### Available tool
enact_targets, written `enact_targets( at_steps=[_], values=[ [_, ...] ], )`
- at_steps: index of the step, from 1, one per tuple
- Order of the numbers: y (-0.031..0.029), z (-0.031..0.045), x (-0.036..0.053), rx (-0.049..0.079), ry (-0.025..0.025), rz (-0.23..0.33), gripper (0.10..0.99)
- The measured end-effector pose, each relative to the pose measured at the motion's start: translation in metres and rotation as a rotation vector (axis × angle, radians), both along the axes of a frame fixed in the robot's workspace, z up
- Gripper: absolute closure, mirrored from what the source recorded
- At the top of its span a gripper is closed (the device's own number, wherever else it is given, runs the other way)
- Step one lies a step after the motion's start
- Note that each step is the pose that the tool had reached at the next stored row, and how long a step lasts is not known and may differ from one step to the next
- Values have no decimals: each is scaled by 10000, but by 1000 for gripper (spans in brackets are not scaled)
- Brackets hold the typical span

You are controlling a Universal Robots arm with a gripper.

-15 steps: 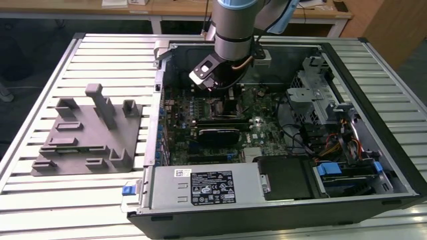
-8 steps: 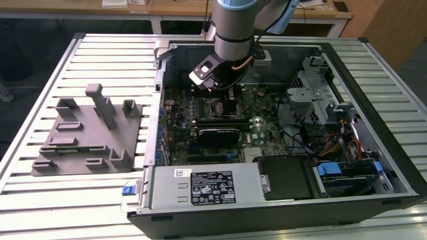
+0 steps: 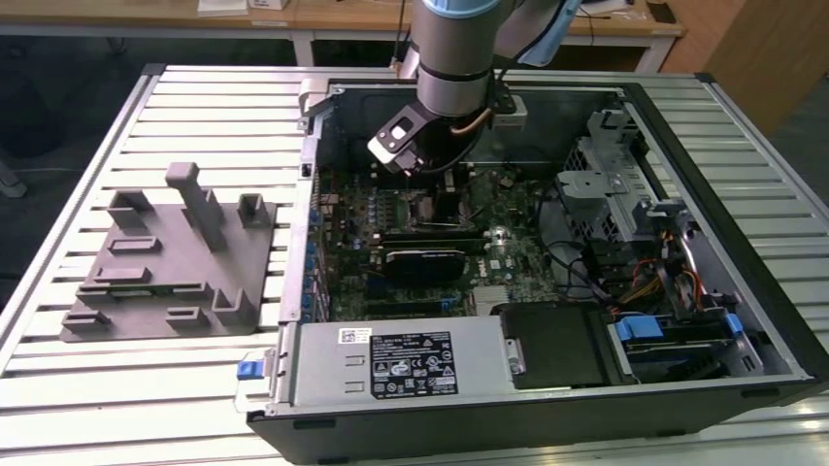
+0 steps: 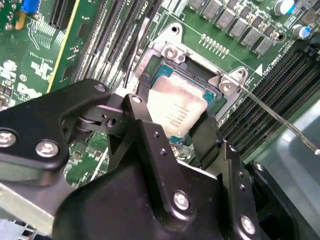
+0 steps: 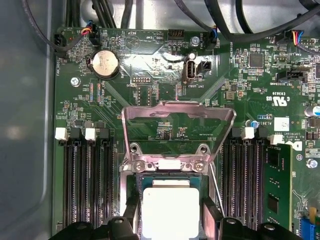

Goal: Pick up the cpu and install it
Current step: 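Place the cpu into insertion slot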

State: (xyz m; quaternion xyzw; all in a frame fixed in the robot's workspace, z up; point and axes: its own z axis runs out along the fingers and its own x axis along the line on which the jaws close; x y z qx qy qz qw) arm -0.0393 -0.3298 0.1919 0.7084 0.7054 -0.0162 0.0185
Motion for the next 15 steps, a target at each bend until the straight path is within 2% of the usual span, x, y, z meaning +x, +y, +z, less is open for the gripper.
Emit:
enact_targets(
  at_steps=[15],
  values=[
    [0, 17, 0, 52, 1, 0, 482]
  ],
)
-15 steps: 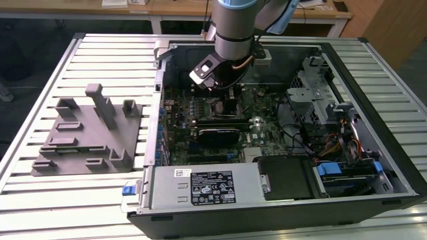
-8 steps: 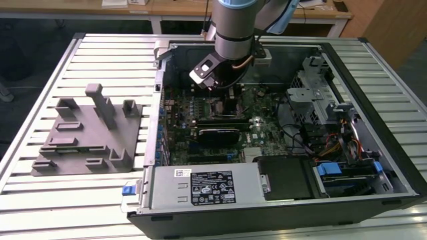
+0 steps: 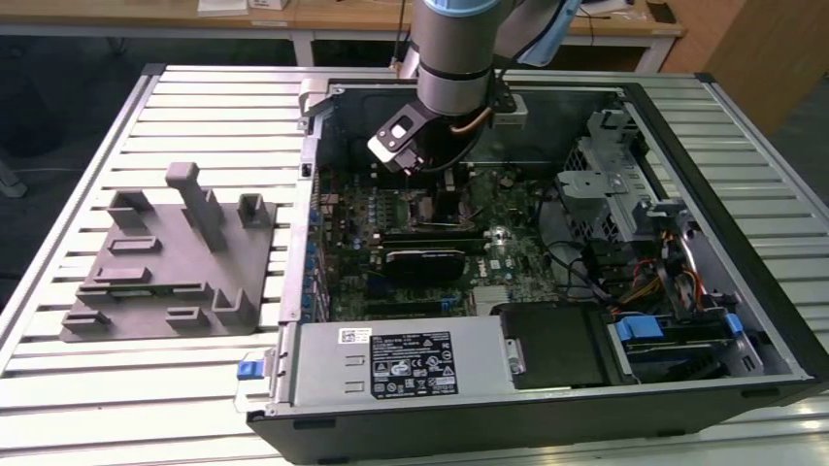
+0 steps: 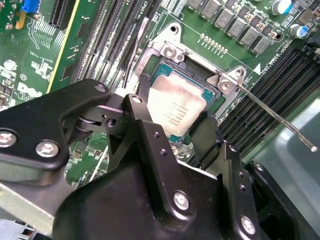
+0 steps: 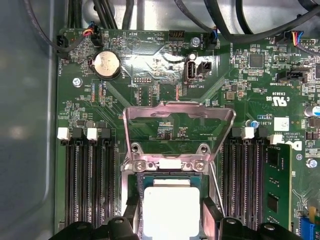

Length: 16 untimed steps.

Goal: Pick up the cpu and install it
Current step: 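Place the cpu into insertion slot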

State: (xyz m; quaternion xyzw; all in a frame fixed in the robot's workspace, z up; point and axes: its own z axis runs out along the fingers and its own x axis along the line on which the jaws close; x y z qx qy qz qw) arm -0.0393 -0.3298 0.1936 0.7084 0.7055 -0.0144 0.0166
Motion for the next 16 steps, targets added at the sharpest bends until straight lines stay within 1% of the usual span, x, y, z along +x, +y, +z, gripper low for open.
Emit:
enact_targets(
  at_steps=[4, 14, 16],
  values=[
    [1, 2, 1, 44, -3, 1, 482],
    [0, 3, 4, 48, 0, 1, 482],
    [0, 4, 4, 45, 2, 1, 494]
  ],
)
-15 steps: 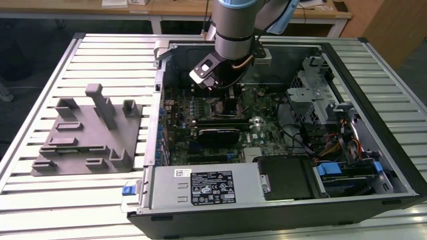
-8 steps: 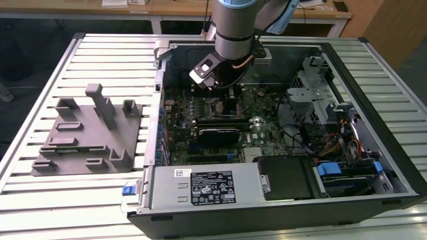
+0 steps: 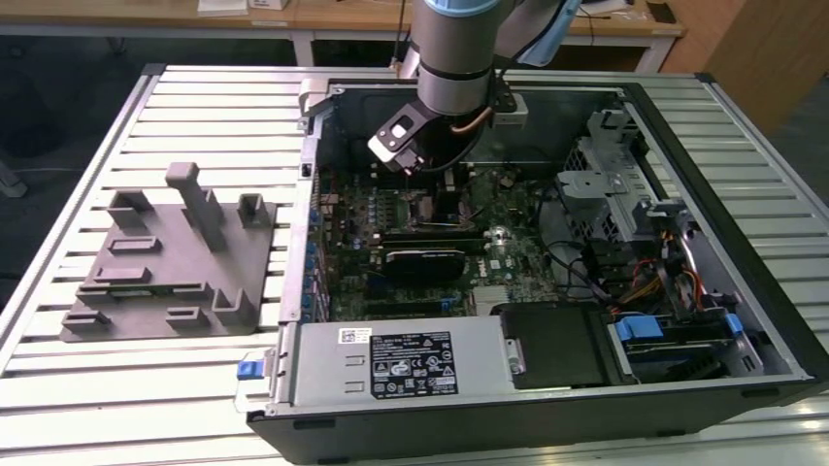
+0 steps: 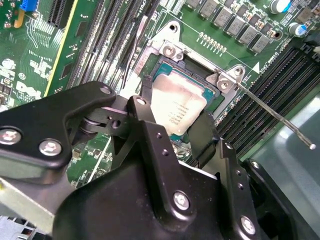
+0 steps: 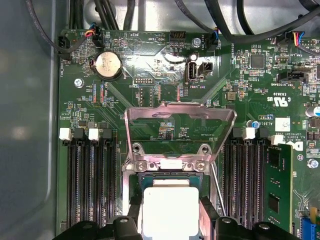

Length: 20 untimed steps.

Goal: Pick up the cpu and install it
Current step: 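Place the cpu into insertion slot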

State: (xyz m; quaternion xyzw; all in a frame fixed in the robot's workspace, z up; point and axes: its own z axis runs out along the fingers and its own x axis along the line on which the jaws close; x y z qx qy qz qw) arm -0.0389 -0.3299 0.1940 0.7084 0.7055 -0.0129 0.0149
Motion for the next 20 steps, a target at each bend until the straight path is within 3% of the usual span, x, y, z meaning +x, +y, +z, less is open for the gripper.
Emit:
enact_targets(
  at_steps=[1, 14, 16, 17, 20],
  values=[
    [0, 0, 0, 0, -1, 0, 553],
    [1, -1, 7, 4, -3, 0, 553],
    [1, -2, 7, 6, -5, 0, 541],
    [1, -2, 8, 6, -4, 0, 475],
    [0, -1, 8, 3, -2, 0, 475]
  ],
)
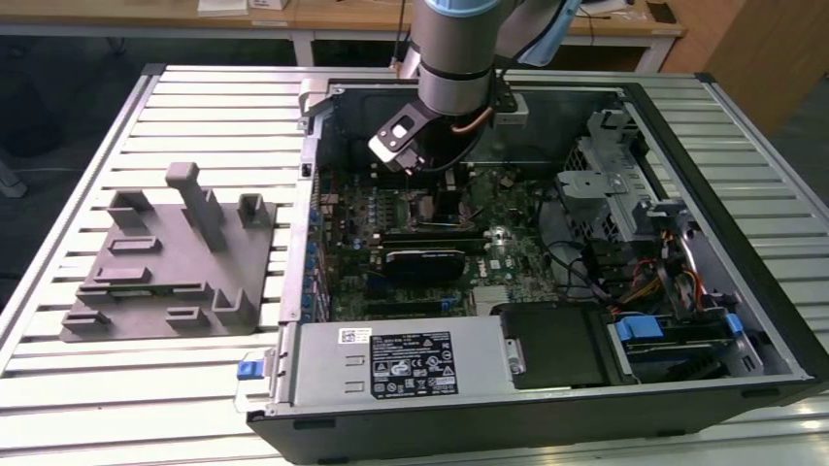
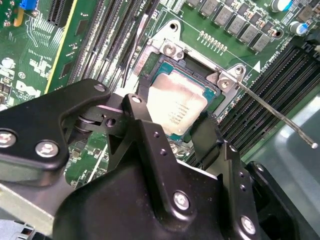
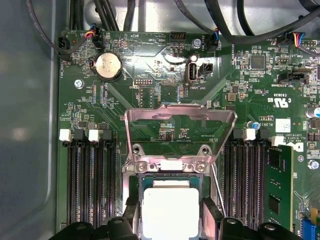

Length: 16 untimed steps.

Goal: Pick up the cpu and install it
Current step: 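Place the cpu into insertion slot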

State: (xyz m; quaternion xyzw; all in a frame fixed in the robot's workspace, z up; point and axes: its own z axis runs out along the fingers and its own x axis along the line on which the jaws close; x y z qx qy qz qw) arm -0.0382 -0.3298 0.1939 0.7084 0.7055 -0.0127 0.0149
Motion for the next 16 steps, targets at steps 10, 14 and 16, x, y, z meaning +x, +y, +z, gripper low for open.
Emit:
enact_targets(
  at_steps=[10, 14, 16],
  values=[
    [0, 100, 0, 2, -1, 0, 475],
    [0, 106, 0, 1, 0, 0, 475],
    [0, 109, 0, 0, 0, 0, 553]
  ],
)
